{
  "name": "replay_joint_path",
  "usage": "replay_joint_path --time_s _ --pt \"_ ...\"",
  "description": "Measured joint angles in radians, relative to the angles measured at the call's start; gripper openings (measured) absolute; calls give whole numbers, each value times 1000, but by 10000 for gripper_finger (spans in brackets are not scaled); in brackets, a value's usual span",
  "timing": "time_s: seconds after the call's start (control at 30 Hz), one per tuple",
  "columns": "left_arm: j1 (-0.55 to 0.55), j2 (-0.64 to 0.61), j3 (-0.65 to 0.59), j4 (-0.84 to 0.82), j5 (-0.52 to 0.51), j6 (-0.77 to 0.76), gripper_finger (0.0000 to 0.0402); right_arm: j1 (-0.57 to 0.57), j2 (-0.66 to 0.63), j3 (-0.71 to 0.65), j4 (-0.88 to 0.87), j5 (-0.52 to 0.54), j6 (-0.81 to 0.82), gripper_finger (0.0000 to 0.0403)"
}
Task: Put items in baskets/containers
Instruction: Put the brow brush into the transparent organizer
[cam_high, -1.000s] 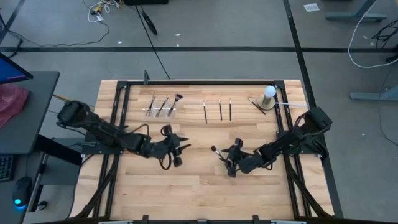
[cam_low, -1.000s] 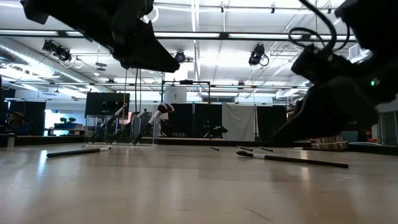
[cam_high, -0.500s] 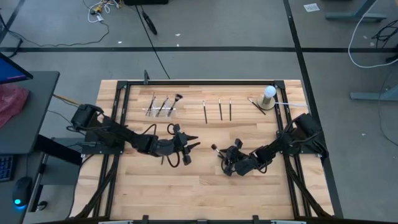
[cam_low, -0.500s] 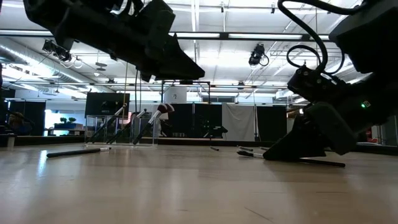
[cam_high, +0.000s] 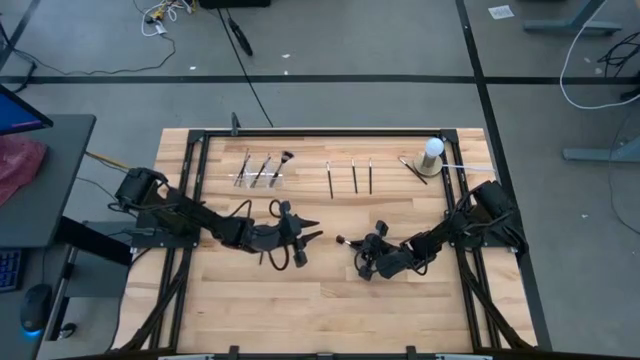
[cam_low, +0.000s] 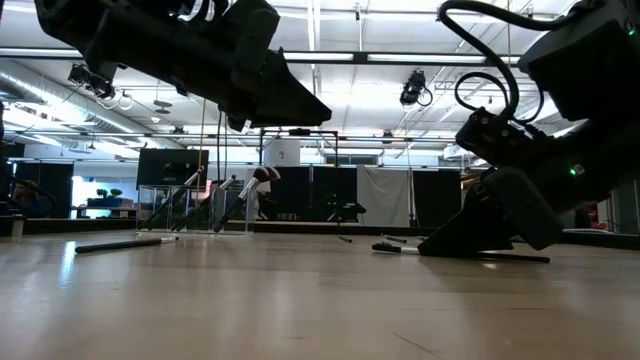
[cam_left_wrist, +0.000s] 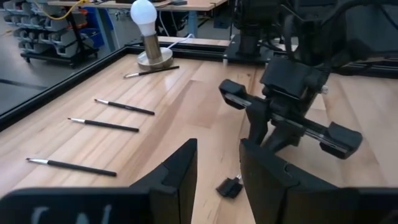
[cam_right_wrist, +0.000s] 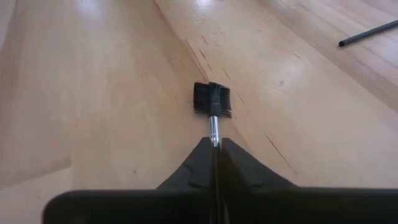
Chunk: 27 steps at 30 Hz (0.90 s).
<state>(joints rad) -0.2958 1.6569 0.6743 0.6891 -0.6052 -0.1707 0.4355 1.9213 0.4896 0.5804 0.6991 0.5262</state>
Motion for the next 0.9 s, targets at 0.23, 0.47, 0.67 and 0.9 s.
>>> replay_joint_path --time_s 0.23,0.47,0.67,0.9 --pt "-1 0 0 1 2 0 122 0 0 -1 14 11 -58 10" --pt "-37 0 0 4 56 107 122 -10 -54 -22 166 14 -283 4" --pt "-149 0 0 114 -39 335 122 -18 -173 -41 221 -82 -377 4" --pt "-220 0 0 130 -102 458 122 -16 -264 -58 515 -424 -563 6"
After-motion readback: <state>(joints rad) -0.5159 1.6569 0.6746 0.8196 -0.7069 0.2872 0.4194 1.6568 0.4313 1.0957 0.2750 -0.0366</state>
